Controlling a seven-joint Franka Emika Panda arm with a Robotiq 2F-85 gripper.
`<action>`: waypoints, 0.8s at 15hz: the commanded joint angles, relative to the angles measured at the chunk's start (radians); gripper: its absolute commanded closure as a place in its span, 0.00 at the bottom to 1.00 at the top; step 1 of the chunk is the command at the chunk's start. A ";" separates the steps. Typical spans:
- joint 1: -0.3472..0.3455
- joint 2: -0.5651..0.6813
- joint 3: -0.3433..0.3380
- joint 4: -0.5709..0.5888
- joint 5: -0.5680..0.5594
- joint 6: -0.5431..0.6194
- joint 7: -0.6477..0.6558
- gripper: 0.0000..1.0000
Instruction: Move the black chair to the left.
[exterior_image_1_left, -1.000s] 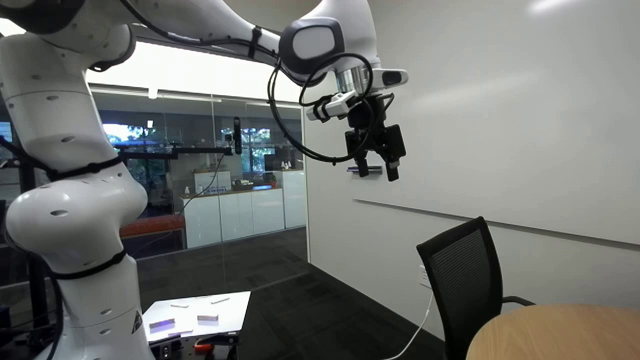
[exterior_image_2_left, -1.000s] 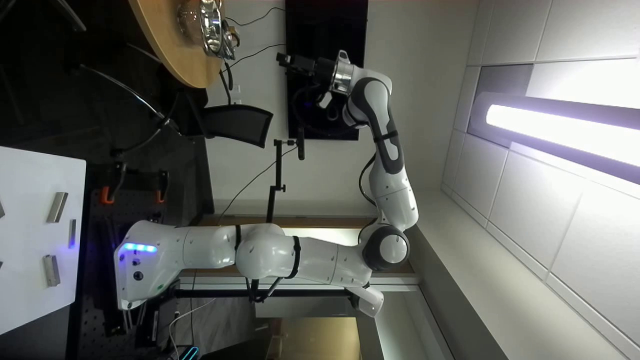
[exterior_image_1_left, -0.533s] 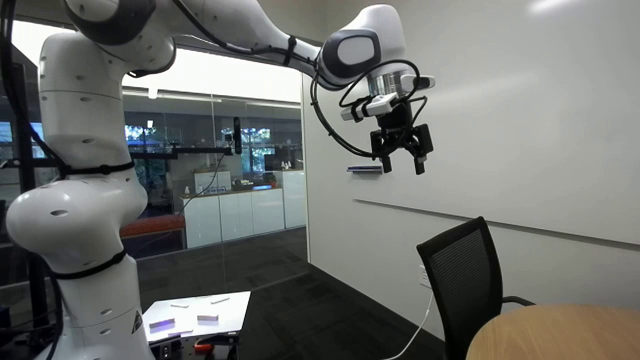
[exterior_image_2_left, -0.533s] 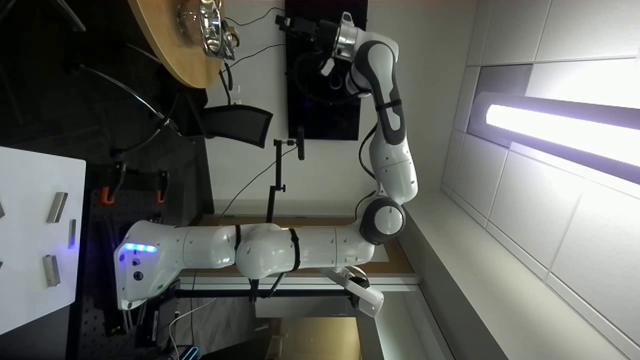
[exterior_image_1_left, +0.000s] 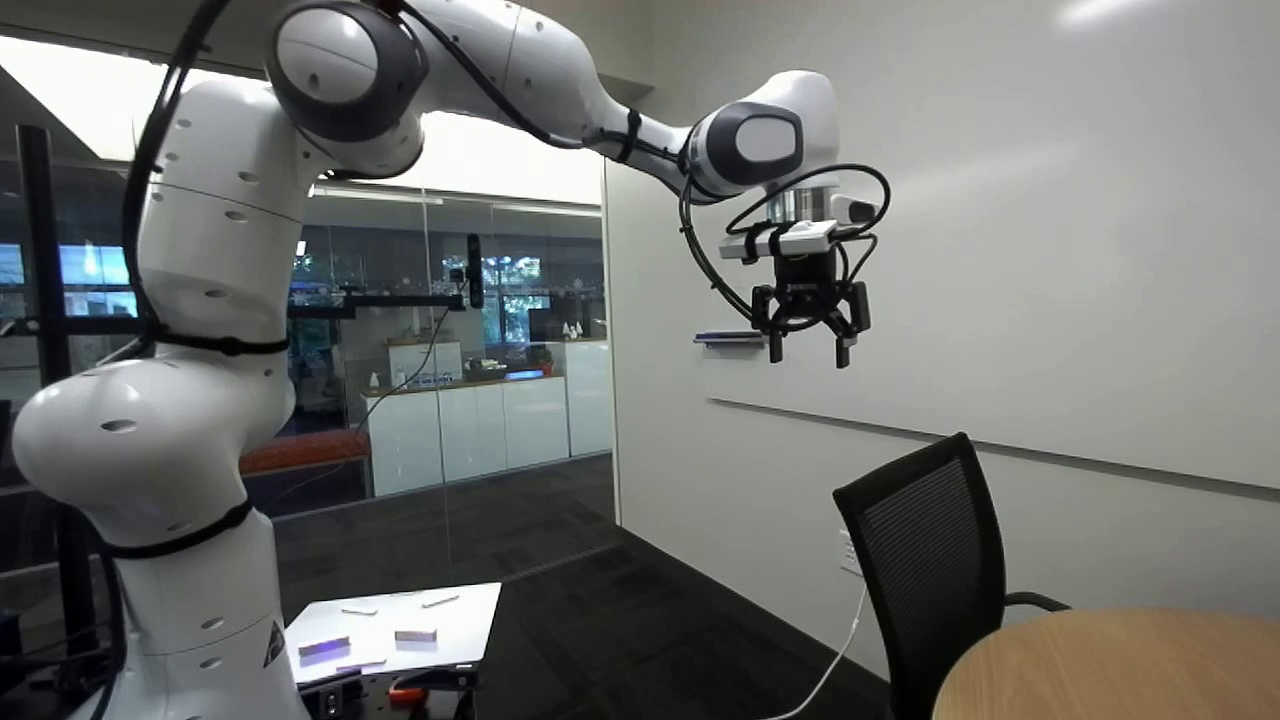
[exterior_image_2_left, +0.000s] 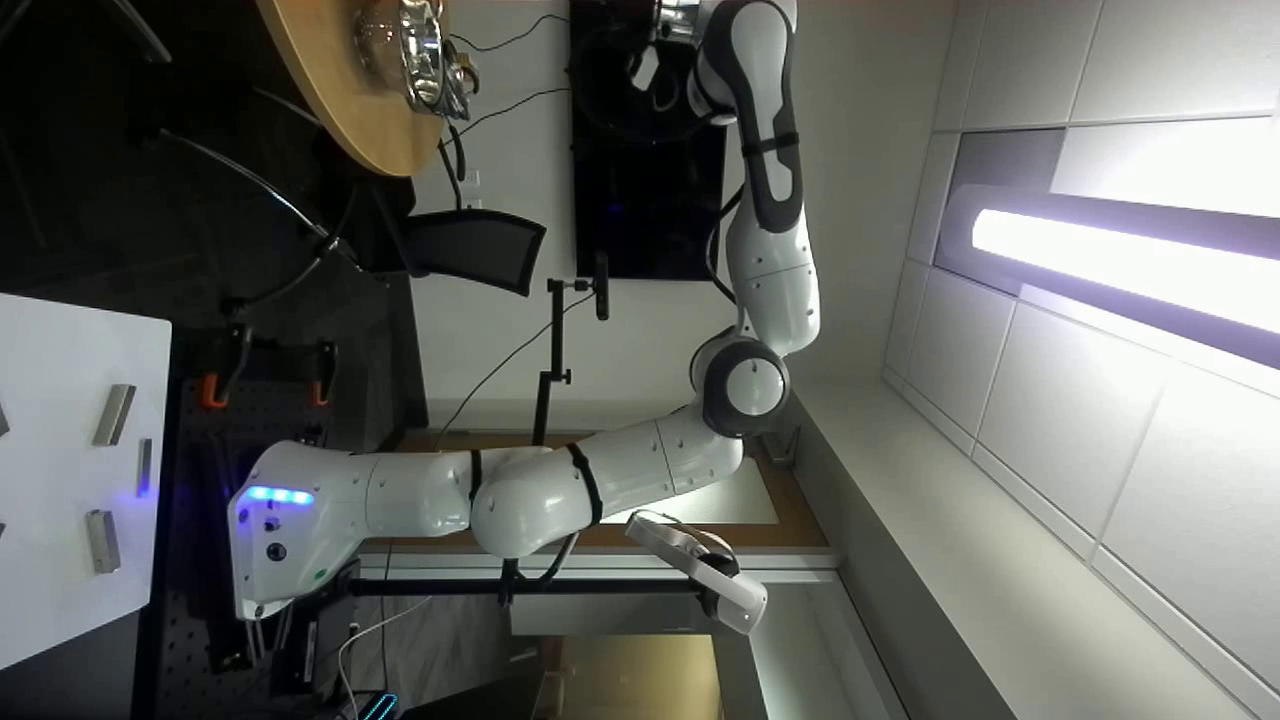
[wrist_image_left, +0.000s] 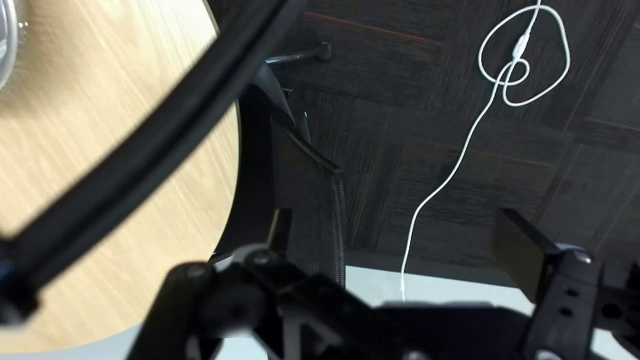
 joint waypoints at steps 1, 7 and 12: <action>0.007 0.122 0.039 0.165 -0.047 -0.093 -0.015 0.00; 0.046 0.287 0.076 0.334 -0.115 -0.189 -0.015 0.00; 0.095 0.406 0.091 0.454 -0.156 -0.250 -0.011 0.00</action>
